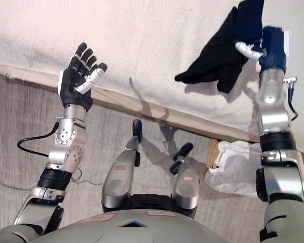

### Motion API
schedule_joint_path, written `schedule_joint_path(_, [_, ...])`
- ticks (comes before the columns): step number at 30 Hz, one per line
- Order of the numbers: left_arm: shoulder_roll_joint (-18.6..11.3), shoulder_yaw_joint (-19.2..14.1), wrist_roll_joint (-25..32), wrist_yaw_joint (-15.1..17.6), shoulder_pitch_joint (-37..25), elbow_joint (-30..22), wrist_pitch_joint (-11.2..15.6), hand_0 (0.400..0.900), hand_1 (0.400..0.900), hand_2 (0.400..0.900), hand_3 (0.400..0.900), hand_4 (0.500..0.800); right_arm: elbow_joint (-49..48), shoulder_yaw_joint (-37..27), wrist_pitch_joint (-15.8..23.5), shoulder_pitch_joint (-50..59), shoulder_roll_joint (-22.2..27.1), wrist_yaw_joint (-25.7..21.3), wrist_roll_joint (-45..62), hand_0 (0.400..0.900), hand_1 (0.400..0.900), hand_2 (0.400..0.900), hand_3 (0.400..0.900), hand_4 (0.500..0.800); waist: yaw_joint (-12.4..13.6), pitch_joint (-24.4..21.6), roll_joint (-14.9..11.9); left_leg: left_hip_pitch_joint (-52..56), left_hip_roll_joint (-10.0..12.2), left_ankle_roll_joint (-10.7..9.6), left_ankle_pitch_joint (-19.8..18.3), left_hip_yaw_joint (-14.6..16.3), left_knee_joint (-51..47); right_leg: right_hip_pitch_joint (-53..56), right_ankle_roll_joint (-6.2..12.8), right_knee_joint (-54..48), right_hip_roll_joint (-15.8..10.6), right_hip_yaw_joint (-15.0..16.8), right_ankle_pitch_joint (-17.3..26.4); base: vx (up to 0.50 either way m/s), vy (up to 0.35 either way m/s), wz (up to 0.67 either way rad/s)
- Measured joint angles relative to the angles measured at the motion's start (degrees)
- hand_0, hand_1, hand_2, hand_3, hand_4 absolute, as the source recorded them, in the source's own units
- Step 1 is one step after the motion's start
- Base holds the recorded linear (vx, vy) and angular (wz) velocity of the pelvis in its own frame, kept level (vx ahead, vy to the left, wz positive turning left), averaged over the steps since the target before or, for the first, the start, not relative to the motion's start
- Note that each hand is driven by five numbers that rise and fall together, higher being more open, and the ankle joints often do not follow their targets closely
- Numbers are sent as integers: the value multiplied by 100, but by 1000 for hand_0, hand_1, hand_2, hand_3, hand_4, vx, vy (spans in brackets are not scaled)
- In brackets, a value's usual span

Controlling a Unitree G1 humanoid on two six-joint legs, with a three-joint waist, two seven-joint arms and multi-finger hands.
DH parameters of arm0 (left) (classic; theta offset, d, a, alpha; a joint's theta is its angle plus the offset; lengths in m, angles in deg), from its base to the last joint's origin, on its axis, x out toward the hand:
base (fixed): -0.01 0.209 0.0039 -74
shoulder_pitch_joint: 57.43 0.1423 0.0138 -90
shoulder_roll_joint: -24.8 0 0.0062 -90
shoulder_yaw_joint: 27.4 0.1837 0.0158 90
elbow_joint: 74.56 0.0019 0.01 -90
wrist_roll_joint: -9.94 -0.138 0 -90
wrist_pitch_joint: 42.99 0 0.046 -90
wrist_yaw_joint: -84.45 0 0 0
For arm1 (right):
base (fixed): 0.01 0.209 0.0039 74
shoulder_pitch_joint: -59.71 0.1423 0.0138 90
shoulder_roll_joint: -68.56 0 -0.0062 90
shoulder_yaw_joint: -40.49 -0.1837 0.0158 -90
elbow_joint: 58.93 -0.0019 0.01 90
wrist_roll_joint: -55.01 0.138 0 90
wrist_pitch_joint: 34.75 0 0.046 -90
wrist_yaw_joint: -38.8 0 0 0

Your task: Put the clothes on the bed into the basket.

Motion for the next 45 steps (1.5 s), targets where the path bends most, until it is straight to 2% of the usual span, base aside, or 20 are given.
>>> schedule_joint_path(3, [11, -151, -54, -168, 266, -57, -100, 900, 900, 900, 900, 800, -371, -424, -4, -685, -194, 60, -133, 400, 400, 400, 400, 500, -107, -124, -86, 271, -9, -19, -72, 164, -50, 197, 12, -92, -21, 141, 39, 10, 30, -35])
schedule_joint_path(9, [42, -380, -73, -343, 955, -109, -243, 900, 900, 900, 900, 800, -514, -942, -45, -1751, -358, 73, -337, 400, 400, 400, 400, 500, -374, -760, -155, 622, 20, -80, -191, 607, -164, 301, 90, -386, 14, 522, 187, -48, 20, -45])
schedule_joint_path(14, [134, -537, -81, -471, 1204, -107, -303, 900, 900, 900, 900, 800, -484, -1286, -127, -2550, -549, 70, -338, 400, 400, 400, 400, 500, -712, -1201, -173, 893, 87, -158, -340, 962, -166, 327, 88, -420, 44, 877, 192, -31, 19, -31])
schedule_joint_path(16, [142, -590, -180, -530, 1243, -105, -310, 900, 900, 900, 900, 800, -445, -1451, -154, -2877, -710, 65, -336, 400, 400, 400, 400, 500, -759, -1356, -181, 1001, 103, -189, -403, 1083, -169, 350, 89, -437, 51, 1012, 191, 7, 21, -15])
schedule_joint_path(18, [146, -615, -185, -574, 1250, -105, -313, 900, 900, 900, 900, 800, -223, -1547, -165, -3085, -764, 64, -331, 400, 400, 400, 400, 500, -895, -1512, -160, 1059, 97, -186, -438, 1148, -173, 376, 89, -469, 42, 1074, 191, 3, 6, -14])
schedule_joint_path(24, [167, -617, -242, -775, 1298, -105, -359, 900, 900, 900, 900, 800, 726, -2021, -234, -3371, -745, 60, -160, 400, 400, 400, 400, 500, -1043, -1749, 54, 1206, 81, -202, -502, 1266, -228, 463, 115, -499, 13, 1180, 203, 2, -4, -4])
schedule_joint_path(32, [182, -576, -243, -974, 1355, -102, -366, 900, 900, 900, 900, 800, 2112, -2439, -237, -3551, -219, 116, 494, 400, 400, 400, 400, 500, -1046, -1962, 418, 1240, 82, -199, -518, 1301, -230, 471, 118, -503, 7, 1222, 200, 6, -25, 1])
schedule_joint_path(36, [181, -478, -242, -1021, 1385, -102, -366, 900, 900, 900, 900, 800, 2834, -2596, -234, -3549, 228, 212, 953, 400, 400, 400, 400, 500, -1041, -2008, 500, 1239, 81, -203, -536, 1290, -231, 477, 128, -507, 1, 1212, 193, 20, -49, 4])
schedule_joint_path(45, [178, -234, -240, -1162, 1428, -102, -368, 900, 900, 900, 900, 800, 3745, -2907, -224, -3347, 1107, 297, 1519, 400, 400, 400, 400, 500, -1052, -2005, 651, 1217, 95, -213, -549, 1220, -232, 493, 145, -527, 11, 1138, 179, 33, -62, 3])
